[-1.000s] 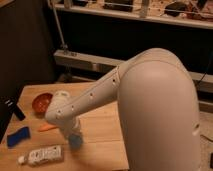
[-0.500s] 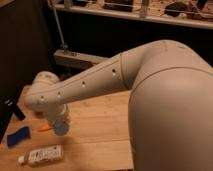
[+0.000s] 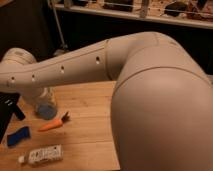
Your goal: Place the ceramic cup over the eraser
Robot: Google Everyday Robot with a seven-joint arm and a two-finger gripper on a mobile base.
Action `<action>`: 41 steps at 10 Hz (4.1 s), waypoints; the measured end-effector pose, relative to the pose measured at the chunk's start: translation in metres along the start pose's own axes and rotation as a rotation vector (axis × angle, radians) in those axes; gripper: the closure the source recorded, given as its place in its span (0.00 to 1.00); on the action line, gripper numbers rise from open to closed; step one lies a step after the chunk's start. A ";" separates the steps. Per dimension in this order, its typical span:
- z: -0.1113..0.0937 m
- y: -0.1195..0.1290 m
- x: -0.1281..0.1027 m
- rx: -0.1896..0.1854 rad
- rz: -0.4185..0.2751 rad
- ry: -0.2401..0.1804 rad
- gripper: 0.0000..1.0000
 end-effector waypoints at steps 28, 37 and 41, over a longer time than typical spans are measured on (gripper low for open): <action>0.021 0.193 -0.152 -0.096 -0.227 0.007 1.00; 0.069 0.200 -0.157 -0.093 -0.227 0.068 1.00; 0.088 0.206 -0.155 -0.082 -0.238 0.097 1.00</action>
